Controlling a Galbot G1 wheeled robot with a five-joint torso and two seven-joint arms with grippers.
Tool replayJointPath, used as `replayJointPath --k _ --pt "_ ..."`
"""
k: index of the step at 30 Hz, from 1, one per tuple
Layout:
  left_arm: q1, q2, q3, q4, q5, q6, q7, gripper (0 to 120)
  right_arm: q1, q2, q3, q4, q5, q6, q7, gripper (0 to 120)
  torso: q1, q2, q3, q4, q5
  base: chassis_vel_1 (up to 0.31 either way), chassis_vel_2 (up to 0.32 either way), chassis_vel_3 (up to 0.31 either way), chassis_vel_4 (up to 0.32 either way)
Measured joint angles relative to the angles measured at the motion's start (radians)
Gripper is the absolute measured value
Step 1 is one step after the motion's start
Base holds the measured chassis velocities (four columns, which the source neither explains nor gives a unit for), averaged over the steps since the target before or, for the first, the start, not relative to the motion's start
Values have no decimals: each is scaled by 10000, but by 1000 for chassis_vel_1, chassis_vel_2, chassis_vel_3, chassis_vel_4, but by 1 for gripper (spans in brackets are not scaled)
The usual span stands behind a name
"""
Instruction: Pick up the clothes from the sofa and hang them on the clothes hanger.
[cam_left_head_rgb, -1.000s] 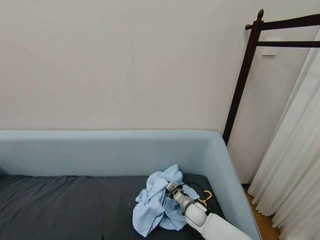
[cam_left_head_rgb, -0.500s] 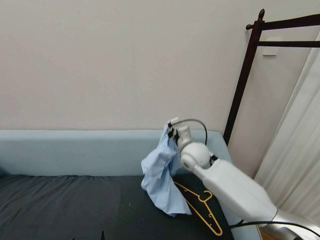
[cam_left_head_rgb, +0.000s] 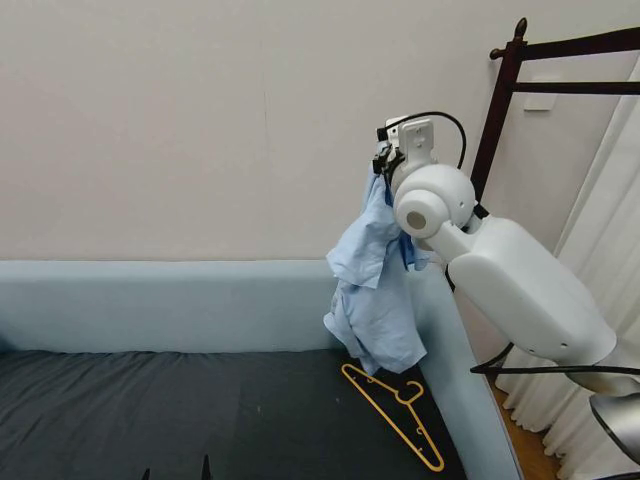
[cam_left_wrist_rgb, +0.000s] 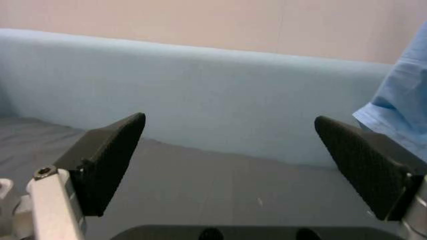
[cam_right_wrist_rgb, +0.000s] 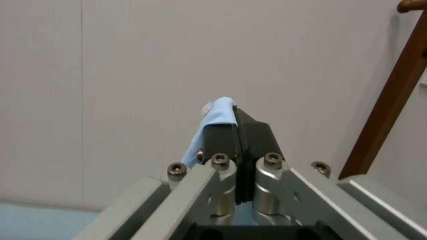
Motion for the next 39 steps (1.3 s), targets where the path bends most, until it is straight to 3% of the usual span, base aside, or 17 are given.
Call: replayJointPath --k 7,10,14,17,20,21,25,26,29,33,39 --pt "16 61 -94 96 -124 -65 11 100 -1923 414 -197 701 316 12 1145 0 1 -1 2 -4 10 0 0 0 0" --pt "19 -6 -90 301 -129 -138 10 100 -2431 1363 -229 -127 -261 60 1104 0 1 -1 3 -2 1 0 0 0 0" --pt "151 -113 -81 326 -109 -276 -2 100 -2017 2126 -255 -1301 -761 182 982 0 1 -1 3 6 0 0 0 0 0" --pt "151 -162 -89 307 -103 -316 0 100 -826 2842 -141 -3397 -1497 456 644 0 0 -1 1 5 -3 0 0 0 0" --pt "95 -138 -96 307 -123 -313 -6 100 -384 2947 -19 -4020 -1565 497 649 0 2 -2 3 3 2 0 0 0 0" --pt "-59 -39 -82 366 -144 -272 -4 100 263 2754 135 -4362 -1046 372 1280 0 2 -1 1 2 0 0 0 0 0" --pt "-187 35 -9 429 -142 -212 12 100 190 1481 -128 -2877 243 143 2512 0 2 -1 0 -2 2 0 0 0 0" --pt "-216 41 32 442 -133 -186 25 100 -264 803 -267 -1790 740 120 2847 0 0 1 -1 -9 7 0 0 0 0" --pt "-223 40 69 475 -117 -153 40 100 -1696 -201 -350 -46 1047 108 2984 0 0 0 0 -8 11 0 0 0 0" --pt "-210 47 25 482 -110 -138 43 100 -3018 -563 -529 1138 803 103 2962 0 0 0 0 -7 9 0 0 0 0" --pt "-118 6 -173 440 -174 -123 34 100 -4303 262 -1609 2269 640 104 3301 0 -1 1 0 2 -1 0 0 0 0"
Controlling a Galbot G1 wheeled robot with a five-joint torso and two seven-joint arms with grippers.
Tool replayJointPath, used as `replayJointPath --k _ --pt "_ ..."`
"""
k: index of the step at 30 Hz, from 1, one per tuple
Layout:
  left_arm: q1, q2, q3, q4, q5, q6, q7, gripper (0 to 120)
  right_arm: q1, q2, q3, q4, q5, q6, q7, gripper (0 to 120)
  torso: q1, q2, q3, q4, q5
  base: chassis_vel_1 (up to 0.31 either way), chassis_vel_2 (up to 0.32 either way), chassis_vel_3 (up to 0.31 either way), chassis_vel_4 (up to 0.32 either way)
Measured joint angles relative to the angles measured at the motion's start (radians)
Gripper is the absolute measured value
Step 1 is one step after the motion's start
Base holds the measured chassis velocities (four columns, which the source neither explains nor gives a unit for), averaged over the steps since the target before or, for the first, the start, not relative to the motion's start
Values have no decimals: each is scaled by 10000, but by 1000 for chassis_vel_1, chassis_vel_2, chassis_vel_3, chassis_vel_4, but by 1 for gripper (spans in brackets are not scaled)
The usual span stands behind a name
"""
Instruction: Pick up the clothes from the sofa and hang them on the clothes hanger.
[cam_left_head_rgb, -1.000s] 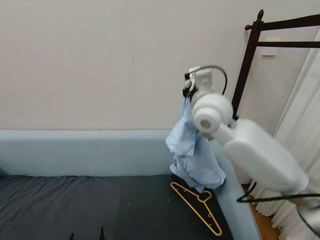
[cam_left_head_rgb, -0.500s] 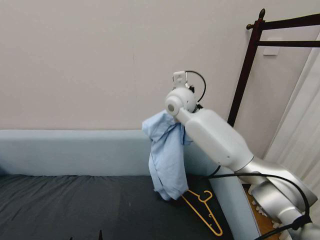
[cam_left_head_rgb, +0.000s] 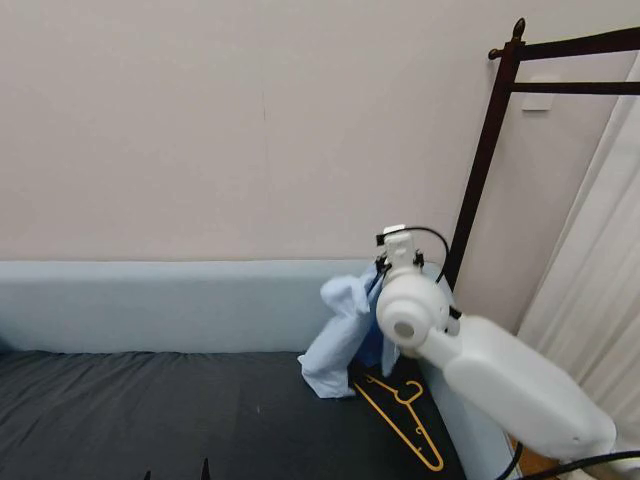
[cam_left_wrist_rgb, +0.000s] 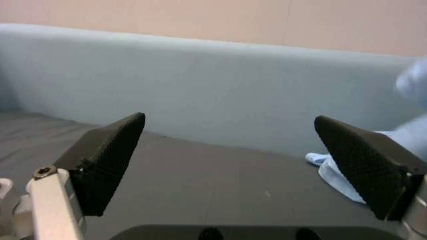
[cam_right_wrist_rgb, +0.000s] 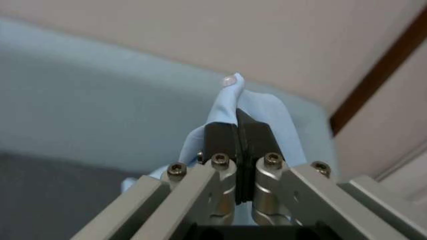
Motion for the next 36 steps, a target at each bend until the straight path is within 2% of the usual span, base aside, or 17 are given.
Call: replayJointPath --k 2,3,7,8,11,14,19,23,24,26,27,28,30,34,36 --pt "34 -61 -24 53 -17 -27 -2 100 -631 818 -572 -385 -685 1 -81 0 0 1 -1 1 0 0 0 0 0" --pt "34 -61 -24 53 -17 -27 -2 100 -631 818 -572 -385 -685 1 -81 0 0 1 -1 1 0 0 0 0 0" --pt "144 -180 -68 97 -56 -143 -19 100 -2103 2654 -779 -2593 -1991 1 -539 0 0 -2 2 3 0 0 0 0 0" --pt "144 -180 -68 97 -56 -143 -19 100 -2103 2654 -779 -2593 -1991 1 -539 0 0 -2 2 3 0 0 0 0 0" --pt "152 -150 -186 148 -170 -181 -43 100 -3093 3426 -592 -3360 -2208 1 -292 0 0 -2 2 0 2 0 0 0 0" --pt "141 -133 -190 249 -176 -191 -45 100 -3594 3619 -254 -3437 -2231 5 -99 0 0 0 0 -1 1 0 0 0 0" --pt "45 -261 -34 478 -26 -192 -50 100 -4432 3216 -305 -3646 -2457 6 -844 0 0 0 0 -4 1 0 0 0 0" --pt "24 -379 67 502 112 -151 -44 100 -5153 2880 -258 -4241 -3665 4 -2865 18 0 -1 0 -3 6 0 0 0 0" --pt "24 -379 67 502 112 -151 -44 100 -5153 2880 -258 -4241 -3665 4 -2865 18 0 -1 0 -3 6 0 0 0 0" --pt "19 -387 69 500 197 -123 -47 100 -5623 2543 -96 -4695 -5996 718 -5474 26 0 -1 1 -3 6 0 0 0 0" --pt "34 -388 58 469 213 -99 -50 100 -5762 2325 -196 -4923 -7431 1612 -6401 31 0 -1 1 -5 2 0 0 0 0" --pt "54 -388 56 427 219 -85 -47 100 -5830 2217 -233 -4932 -8047 2040 -6770 36 0 -1 1 -5 4 0 0 0 0" --pt "74 -387 48 400 221 -72 -49 100 -5874 2102 -243 -4788 -8278 2257 -6971 39 0 -1 1 -4 8 0 0 0 0" --pt "101 -349 40 384 258 -55 -54 100 -5811 1261 -210 -3143 -7522 2016 -7127 58 0 0 1 -3 6 0 0 0 0" --pt "97 -342 41 385 263 -52 -54 100 -5776 1081 -224 -2863 -7318 1875 -7112 59 1 -1 1 -3 6 0 0 0 0"
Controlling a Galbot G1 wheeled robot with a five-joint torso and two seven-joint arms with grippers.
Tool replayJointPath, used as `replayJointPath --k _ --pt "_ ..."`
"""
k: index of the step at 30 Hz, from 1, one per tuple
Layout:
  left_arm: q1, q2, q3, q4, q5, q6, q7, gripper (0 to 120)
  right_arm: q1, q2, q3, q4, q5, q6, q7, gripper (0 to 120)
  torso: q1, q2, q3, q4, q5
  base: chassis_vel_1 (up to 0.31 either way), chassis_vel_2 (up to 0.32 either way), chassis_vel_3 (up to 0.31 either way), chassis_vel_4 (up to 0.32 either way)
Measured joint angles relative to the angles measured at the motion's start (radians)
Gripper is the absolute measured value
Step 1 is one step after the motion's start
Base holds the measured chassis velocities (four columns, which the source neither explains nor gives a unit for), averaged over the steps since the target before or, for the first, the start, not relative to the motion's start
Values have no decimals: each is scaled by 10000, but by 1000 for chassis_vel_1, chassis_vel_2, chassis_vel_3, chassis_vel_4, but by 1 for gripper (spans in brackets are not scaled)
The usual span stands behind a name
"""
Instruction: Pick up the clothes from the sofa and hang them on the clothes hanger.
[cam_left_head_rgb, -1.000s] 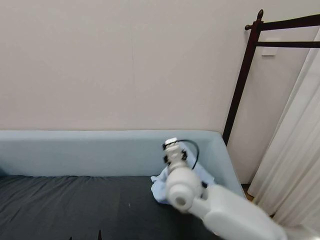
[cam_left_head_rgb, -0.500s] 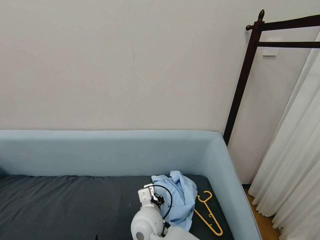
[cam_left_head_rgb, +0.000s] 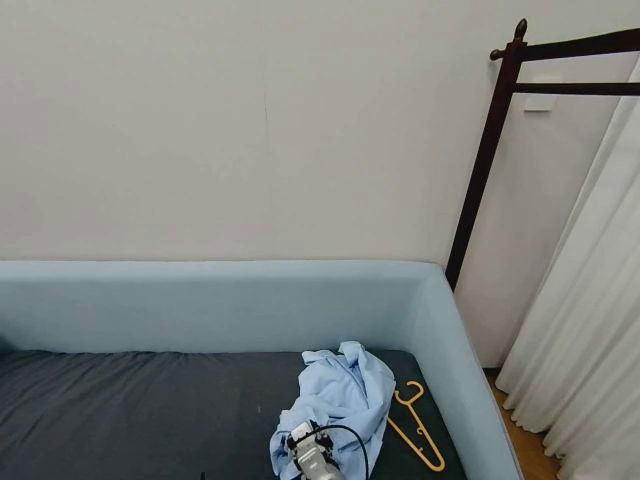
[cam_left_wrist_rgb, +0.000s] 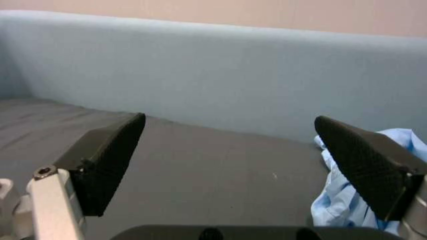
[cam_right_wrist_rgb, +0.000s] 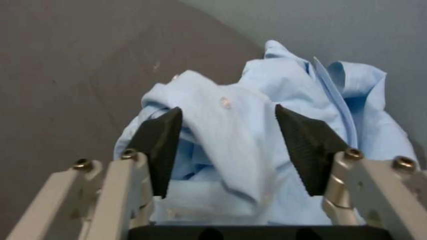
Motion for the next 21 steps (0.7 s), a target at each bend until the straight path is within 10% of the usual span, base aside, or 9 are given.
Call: replayJointPath --k 8,21 --pt "-77 -7 105 56 167 -2 0 100 384 -961 1346 2441 3589 -1114 1496 94 0 1 0 -3 -3 0 0 0 0" --pt "15 -33 187 180 417 -34 -19 100 2214 535 1408 -3101 2139 808 -1300 100 1 0 2 1 -4 0 0 0 0"
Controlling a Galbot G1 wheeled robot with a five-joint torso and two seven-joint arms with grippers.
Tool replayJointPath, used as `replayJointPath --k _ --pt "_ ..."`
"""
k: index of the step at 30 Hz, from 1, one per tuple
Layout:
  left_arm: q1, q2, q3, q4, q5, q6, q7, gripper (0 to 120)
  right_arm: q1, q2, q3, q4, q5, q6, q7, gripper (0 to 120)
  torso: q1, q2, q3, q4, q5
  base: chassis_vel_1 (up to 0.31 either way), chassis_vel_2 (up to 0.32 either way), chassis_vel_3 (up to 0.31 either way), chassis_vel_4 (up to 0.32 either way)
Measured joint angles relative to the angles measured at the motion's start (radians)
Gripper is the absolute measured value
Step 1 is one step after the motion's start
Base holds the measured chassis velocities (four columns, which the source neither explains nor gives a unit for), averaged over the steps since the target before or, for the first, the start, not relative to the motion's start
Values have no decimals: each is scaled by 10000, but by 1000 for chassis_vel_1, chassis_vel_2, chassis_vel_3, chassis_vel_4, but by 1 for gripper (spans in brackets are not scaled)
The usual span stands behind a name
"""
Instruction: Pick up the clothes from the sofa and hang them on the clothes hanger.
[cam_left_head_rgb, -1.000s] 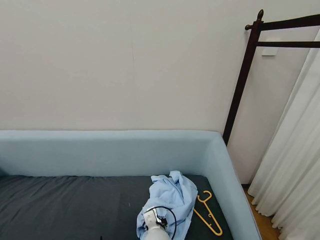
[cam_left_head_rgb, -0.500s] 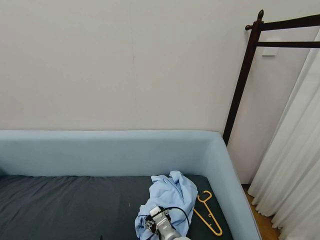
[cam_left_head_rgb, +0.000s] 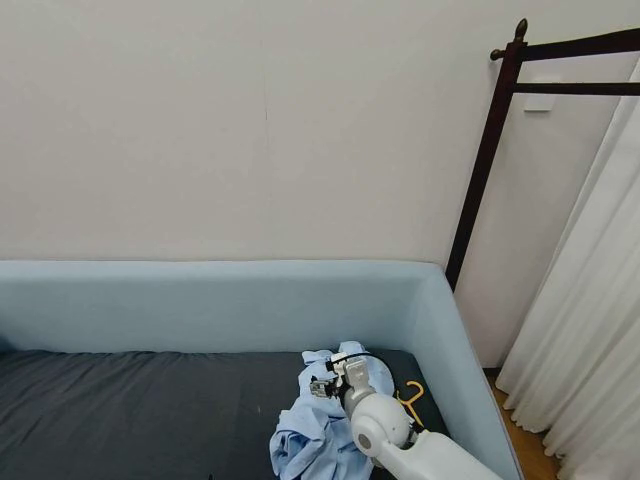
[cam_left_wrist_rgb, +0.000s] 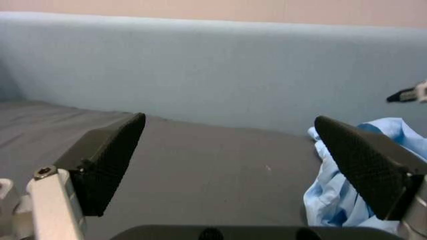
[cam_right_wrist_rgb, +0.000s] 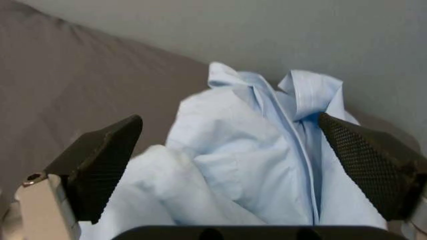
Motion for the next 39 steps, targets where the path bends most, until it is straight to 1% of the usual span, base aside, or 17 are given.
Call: replayJointPath --k 3,4,8,12,15,18,20,24,29,35,39 --pt "2 -6 14 16 2 -11 1 100 55 558 280 -1701 -551 542 -493 100 0 -1 0 2 4 0 0 0 0" --pt "2 -6 14 16 2 -11 1 100 55 558 280 -1701 -551 542 -493 100 0 -1 0 2 4 0 0 0 0" --pt "-59 -26 62 103 2 -14 1 100 -23 764 717 -2993 -746 828 -834 100 0 -1 0 -3 2 0 0 0 0" --pt "-158 -58 104 207 2 -14 2 100 -96 833 968 -3511 -642 860 -1215 100 0 -1 0 -2 1 0 0 0 0" --pt "-194 -76 118 222 2 -3 2 100 -140 856 961 -3714 -641 1014 -1517 100 0 -1 -1 -1 3 0 0 0 0" --pt "-243 -97 131 255 1 13 3 100 -156 978 823 -4324 -1016 1697 -2017 100 0 0 -1 -2 3 0 0 0 0" --pt "-245 -108 133 269 -6 13 3 100 -113 1147 874 -4699 -1203 1929 -2073 100 0 0 -1 -2 4 0 0 0 0" --pt "-223 -107 126 306 -29 9 3 100 47 1295 1037 -5138 -1324 2134 -1938 100 0 0 -1 1 2 0 0 0 0" --pt "-262 -97 139 388 -47 -19 9 100 128 1181 1148 -5262 -1255 2285 -1848 100 0 0 -1 -1 2 0 0 0 0" --pt "-333 -124 158 429 -36 -20 11 100 39 1074 1187 -5227 -1056 2103 -2242 100 0 0 -1 -1 3 0 0 0 0" --pt "-290 -127 127 420 -36 -19 11 100 -11 1099 1169 -5251 -1227 2240 -2413 100 0 0 -1 -1 2 0 0 0 0"
